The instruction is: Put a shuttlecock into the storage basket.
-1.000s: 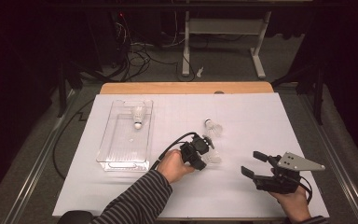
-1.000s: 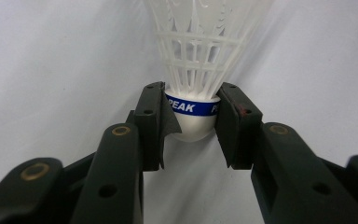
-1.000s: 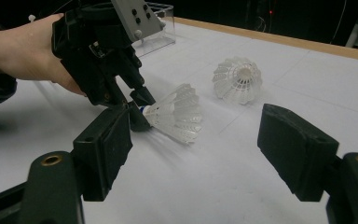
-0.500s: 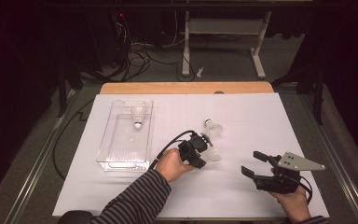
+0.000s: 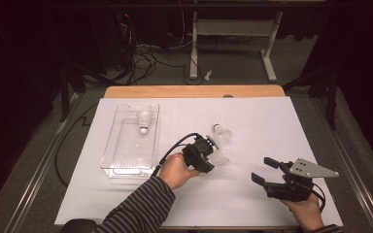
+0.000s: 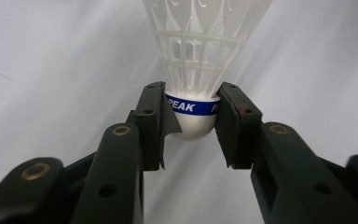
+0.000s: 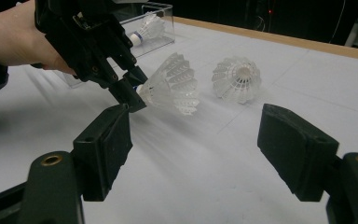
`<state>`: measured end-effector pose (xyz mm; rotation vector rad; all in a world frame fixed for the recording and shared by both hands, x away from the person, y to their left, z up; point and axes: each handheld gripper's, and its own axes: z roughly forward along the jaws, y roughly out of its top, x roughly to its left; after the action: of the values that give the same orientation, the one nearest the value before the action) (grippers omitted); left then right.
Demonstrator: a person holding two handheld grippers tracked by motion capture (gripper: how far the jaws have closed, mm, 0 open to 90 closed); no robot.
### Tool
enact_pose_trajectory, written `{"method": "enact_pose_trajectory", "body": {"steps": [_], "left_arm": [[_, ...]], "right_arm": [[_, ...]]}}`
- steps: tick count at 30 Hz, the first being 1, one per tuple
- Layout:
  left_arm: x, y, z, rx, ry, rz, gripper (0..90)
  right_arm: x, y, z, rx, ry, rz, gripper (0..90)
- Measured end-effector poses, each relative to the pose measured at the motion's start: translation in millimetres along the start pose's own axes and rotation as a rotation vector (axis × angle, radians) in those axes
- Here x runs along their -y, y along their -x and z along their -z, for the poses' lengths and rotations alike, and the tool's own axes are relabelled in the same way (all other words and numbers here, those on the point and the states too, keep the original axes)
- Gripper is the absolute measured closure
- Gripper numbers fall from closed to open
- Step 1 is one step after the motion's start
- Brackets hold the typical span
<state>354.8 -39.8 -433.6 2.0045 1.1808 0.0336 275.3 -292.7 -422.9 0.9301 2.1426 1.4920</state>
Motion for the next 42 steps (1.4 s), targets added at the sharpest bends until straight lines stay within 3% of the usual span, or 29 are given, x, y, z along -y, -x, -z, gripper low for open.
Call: {"method": "enact_pose_trajectory", "body": {"steps": [13, 26, 42], "left_arm": [[-0.5, -6.0, 15.6, 0.03, 0.056, 0.039, 65.0], [-4.1, -14.1, 40.8, 0.056, 0.149, 0.077, 65.0], [-4.0, -23.5, 63.8, 0.066, 0.225, 0.096, 64.9]], "right_arm": [[0.0, 0.0, -0.1, 0.0, -0.001, 0.0, 26.5], [0.1, -0.5, -0.5, -0.001, -0.003, -0.001, 26.5], [0.2, -0.4, -0.7, 0.0, -0.005, -0.004, 26.5]]}}
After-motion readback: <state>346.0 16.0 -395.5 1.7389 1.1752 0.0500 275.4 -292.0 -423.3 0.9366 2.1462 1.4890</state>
